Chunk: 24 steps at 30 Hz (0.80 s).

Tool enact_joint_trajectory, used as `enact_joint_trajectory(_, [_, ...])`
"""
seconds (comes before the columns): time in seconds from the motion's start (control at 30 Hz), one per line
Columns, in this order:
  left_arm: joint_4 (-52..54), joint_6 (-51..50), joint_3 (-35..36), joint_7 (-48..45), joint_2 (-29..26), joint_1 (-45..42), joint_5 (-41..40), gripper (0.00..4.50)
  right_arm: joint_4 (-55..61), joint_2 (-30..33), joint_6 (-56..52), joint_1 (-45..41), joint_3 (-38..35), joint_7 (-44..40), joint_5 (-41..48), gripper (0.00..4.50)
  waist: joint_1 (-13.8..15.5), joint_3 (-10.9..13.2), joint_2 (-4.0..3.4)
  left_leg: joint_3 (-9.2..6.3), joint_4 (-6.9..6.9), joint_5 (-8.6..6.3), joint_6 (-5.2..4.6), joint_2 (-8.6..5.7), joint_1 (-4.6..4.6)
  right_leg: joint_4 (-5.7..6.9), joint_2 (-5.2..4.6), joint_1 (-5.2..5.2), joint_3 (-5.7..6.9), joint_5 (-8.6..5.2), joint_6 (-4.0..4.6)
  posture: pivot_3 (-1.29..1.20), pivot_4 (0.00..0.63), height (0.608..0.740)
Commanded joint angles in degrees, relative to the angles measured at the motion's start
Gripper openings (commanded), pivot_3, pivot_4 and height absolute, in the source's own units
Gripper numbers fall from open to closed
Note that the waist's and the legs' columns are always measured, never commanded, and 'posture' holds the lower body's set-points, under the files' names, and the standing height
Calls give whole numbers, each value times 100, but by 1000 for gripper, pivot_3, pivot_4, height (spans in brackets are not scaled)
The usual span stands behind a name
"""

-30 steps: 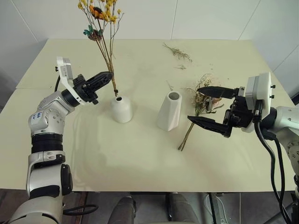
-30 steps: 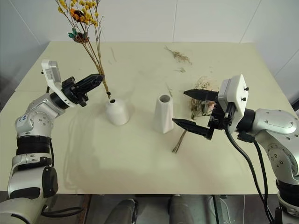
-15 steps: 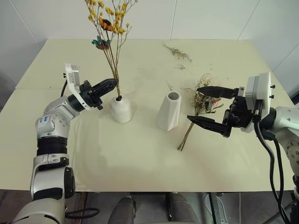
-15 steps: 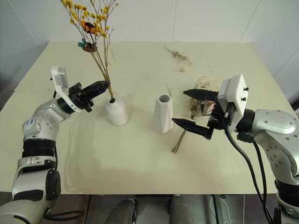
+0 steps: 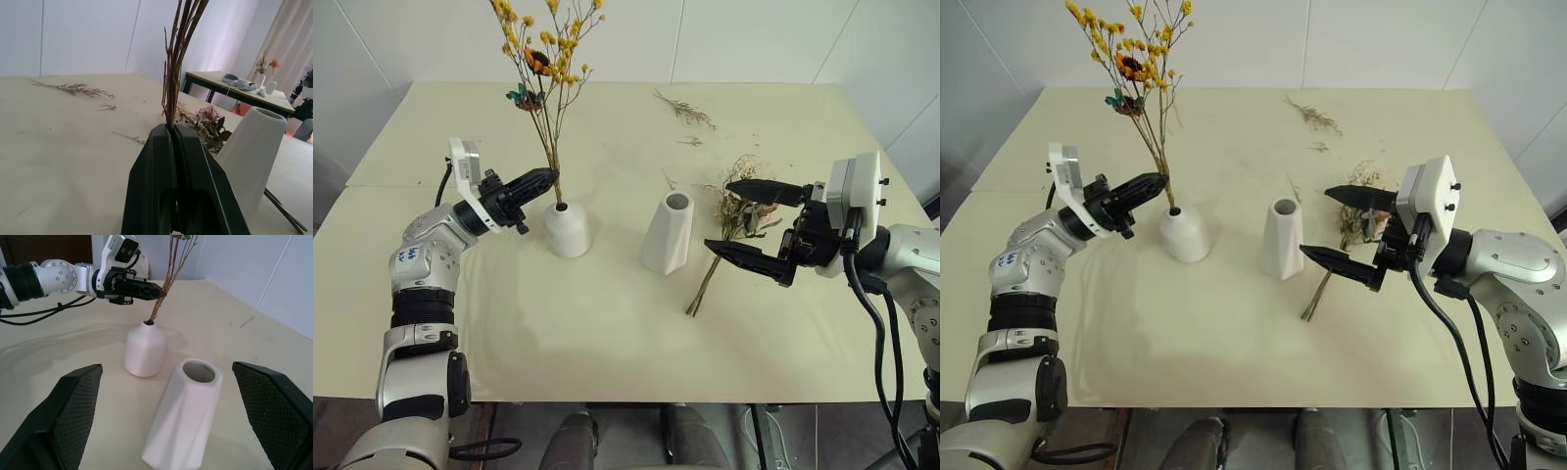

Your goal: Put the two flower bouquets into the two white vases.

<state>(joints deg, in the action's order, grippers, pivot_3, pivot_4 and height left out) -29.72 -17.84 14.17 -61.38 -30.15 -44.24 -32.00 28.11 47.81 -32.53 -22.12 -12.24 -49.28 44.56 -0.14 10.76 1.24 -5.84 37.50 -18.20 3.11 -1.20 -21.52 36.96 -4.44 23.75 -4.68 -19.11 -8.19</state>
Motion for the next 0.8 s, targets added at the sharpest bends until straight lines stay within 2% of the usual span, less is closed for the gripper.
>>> enact_joint_trajectory(0.03, [128, 127, 76, -35, -52, 76, 25, 26, 211, -30, 94, -47, -124, 29, 59, 4500, -1, 0, 0, 0, 0, 0, 0, 0, 0, 0, 0, 0, 0, 0, 0, 0, 150, 740])
enact_joint_trajectory(0.23, [248, -13, 4, -120, -23, 229, -9, 26, 198, -57, 94, -61, -106, 32, 39, 4500, 0, 0, 0, -1, 0, 0, 0, 1, 0, 2, 0, 1, 0, 0, 0, 0, 150, 740])
enact_joint_trajectory(0.33, [372, -58, -19, -114, -31, 296, -23, 663, 196, -65, 92, -61, -104, 37, 34, 4500, 4, 0, 0, -1, 1, 0, 0, 0, 0, 2, 0, 0, 1, 0, 0, 0, 150, 740])
enact_joint_trajectory(0.6, [768, 114, 29, -21, -195, 515, 89, 2985, 184, -69, 108, -12, -123, 30, 9, 4500, -7, 0, 0, -1, 0, 0, 0, 1, 0, 2, 0, 0, -1, 0, 0, 0, 150, 740])
enact_joint_trajectory(0.8, [1222, -49, 19, -276, -726, 1071, 115, 2985, 144, 52, -165, 50, -505, 264, 201, 4500, -5, 0, 0, -10, -6, 0, 0, 3, 1, 1, -1, 2, -4, 0, 0, 0, 150, 740])
